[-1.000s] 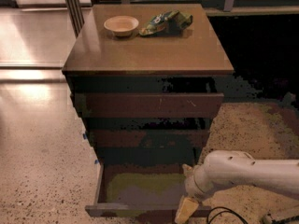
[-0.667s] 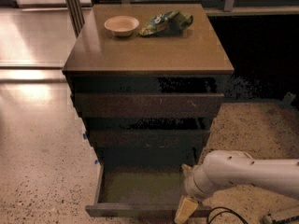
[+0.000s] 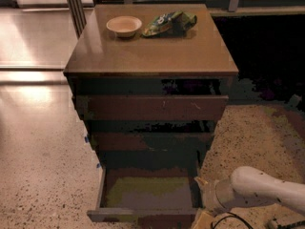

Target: Close bottom drawer

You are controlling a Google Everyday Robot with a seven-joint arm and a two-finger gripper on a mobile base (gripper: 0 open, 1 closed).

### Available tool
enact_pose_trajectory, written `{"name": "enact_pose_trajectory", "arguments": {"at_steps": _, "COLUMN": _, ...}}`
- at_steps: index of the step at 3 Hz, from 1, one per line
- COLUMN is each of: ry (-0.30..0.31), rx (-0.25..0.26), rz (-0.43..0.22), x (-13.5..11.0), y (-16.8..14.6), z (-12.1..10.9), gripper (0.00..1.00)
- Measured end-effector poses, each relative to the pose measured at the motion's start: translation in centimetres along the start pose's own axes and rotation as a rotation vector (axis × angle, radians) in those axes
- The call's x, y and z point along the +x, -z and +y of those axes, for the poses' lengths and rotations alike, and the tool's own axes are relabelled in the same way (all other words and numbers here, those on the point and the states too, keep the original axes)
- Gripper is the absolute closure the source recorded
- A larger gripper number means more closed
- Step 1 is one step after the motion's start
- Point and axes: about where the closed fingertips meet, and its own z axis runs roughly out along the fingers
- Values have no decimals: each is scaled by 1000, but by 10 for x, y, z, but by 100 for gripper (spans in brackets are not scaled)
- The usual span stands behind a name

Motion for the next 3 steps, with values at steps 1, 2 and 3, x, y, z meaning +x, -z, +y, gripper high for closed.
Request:
{"name": "enact_pose_trajectory", "arguments": {"at_steps": 1, "ry": 0, "rx": -50, "rz": -15, "x": 56, "y": -55, "z": -2, "gripper": 0}}
{"name": "enact_pose_trajectory", "arguments": {"at_steps": 2, "ry": -11, "rx": -112, "rz": -40, "x": 79, "y": -102, "z": 0, "gripper": 0}}
{"name": "enact_pose_trajectory", "arguments": {"at_steps": 3, "ry": -11, "rx": -112, "rz": -41, "x": 79, "y": -102, "z": 0, "gripper": 0}}
